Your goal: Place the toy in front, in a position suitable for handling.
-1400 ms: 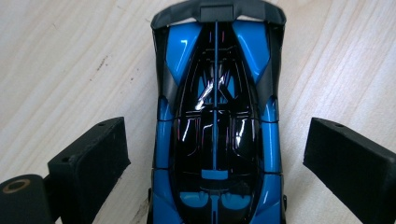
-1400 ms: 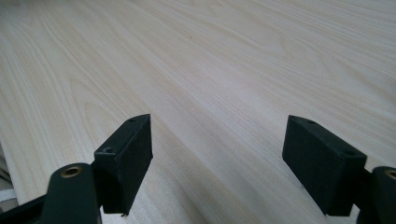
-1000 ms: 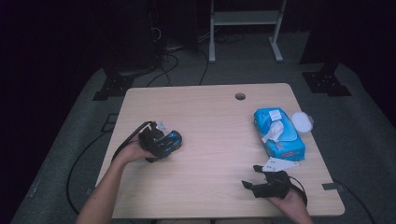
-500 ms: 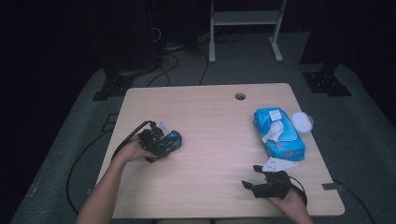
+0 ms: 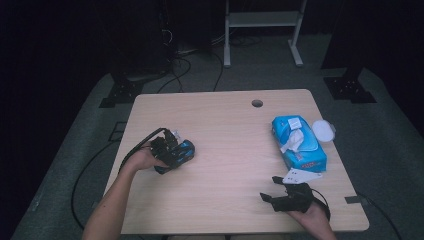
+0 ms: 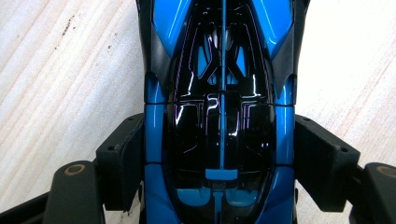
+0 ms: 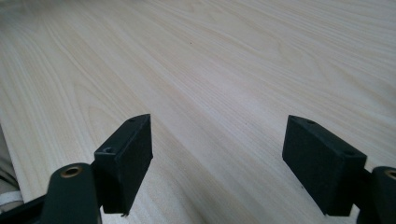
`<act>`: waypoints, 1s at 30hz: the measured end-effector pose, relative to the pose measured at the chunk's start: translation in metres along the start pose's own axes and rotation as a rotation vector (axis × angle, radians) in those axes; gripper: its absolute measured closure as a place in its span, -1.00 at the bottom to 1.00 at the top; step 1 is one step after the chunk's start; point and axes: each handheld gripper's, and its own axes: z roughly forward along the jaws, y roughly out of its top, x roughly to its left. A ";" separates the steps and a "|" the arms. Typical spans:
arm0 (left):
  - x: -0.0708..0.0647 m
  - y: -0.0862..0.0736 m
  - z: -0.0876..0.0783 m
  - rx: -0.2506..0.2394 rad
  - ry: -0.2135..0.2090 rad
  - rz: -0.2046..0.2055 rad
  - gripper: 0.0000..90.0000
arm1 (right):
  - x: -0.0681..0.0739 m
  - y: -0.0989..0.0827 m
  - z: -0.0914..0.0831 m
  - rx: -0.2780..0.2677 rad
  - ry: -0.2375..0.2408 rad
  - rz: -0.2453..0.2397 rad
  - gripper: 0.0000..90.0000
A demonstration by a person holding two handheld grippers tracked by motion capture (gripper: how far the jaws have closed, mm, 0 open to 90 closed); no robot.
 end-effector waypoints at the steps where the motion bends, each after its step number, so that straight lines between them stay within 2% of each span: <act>1: 0.000 0.000 0.000 0.000 0.000 0.000 -0.43 | 0.000 0.000 0.000 0.000 0.000 0.000 -0.48; 2: -0.001 0.000 -0.001 0.004 0.009 0.011 -0.43 | 0.000 0.000 0.001 0.001 0.001 0.003 -0.48; 5: -0.001 0.001 -0.003 -0.004 0.009 0.012 -0.43 | 0.000 0.000 0.002 0.003 0.002 0.003 -0.48; 8: -0.001 0.002 -0.007 -0.021 -0.003 0.012 -0.43 | 0.001 0.001 0.002 0.003 0.002 0.002 -0.48; 12: -0.002 0.001 -0.011 -0.007 0.007 0.024 -0.43 | 0.001 0.001 0.002 0.003 0.001 0.001 -0.48; 17: -0.002 0.001 -0.018 -0.043 0.009 0.022 -0.41 | 0.001 0.000 0.002 0.003 0.001 0.002 -0.48; 19: -0.003 0.002 -0.020 -0.031 0.004 0.028 -0.41 | 0.001 0.000 0.002 0.004 0.001 0.004 -0.48; 20: -0.004 0.003 -0.019 -0.023 0.020 0.042 -0.41 | 0.001 0.000 0.003 0.005 0.002 0.002 -0.48; 23: -0.004 0.002 -0.018 -0.015 0.020 0.047 -0.41 | 0.001 0.001 0.002 0.004 0.001 -0.001 -0.48; 25: -0.003 0.001 -0.017 -0.004 -0.005 0.032 -0.41 | 0.001 0.000 0.002 0.005 0.000 0.001 -0.48; 30: -0.003 0.002 -0.013 0.026 0.004 0.045 -0.41 | 0.001 0.000 0.002 0.003 0.001 0.001 -0.48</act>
